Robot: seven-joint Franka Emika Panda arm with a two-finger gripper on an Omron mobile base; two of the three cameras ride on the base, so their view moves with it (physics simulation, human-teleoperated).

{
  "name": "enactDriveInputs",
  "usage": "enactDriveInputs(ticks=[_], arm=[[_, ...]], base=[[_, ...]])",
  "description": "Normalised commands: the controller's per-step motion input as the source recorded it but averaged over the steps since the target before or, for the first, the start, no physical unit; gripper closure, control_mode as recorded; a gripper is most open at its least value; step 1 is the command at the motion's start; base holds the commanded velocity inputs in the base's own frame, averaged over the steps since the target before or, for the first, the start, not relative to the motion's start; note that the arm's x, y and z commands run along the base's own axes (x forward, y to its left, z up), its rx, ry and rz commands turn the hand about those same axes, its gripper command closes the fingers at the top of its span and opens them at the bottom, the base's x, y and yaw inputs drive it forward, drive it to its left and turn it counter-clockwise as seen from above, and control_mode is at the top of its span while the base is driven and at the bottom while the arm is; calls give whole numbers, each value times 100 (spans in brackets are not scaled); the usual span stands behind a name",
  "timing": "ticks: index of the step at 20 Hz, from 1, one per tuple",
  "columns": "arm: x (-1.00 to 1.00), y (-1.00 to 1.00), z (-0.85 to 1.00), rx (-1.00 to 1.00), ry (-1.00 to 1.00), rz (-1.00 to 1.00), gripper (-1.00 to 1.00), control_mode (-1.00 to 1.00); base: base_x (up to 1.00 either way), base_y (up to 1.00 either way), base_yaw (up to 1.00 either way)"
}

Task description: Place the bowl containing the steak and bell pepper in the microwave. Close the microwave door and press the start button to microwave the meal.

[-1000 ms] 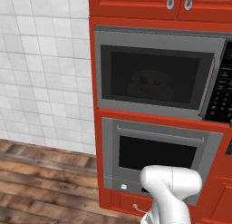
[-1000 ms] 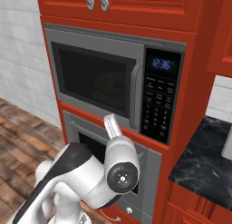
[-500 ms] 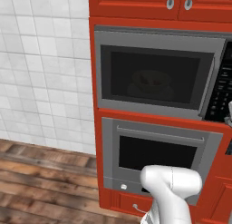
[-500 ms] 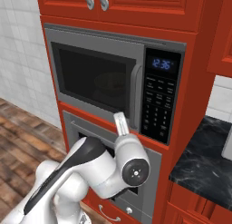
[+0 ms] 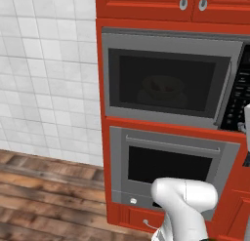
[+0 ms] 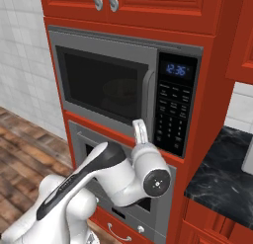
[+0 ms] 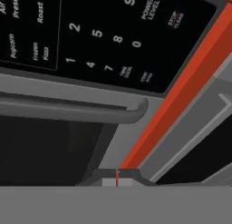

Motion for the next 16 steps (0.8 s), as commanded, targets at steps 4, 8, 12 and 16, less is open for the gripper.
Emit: enactDriveInputs(ticks=[4, 8, 12, 16], arm=[[20, -21, -14, 4, 0, 0, 100, -100], [25, -19, -26, 0, 0, 0, 100, -100], [31, -9, -20, 0, 0, 0, 100, -100], [31, -10, -10, 0, 0, -2, 100, -100]], base=[[0, 0, 0], [0, 0, 0], [0, 0, 0], [0, 0, 0]])
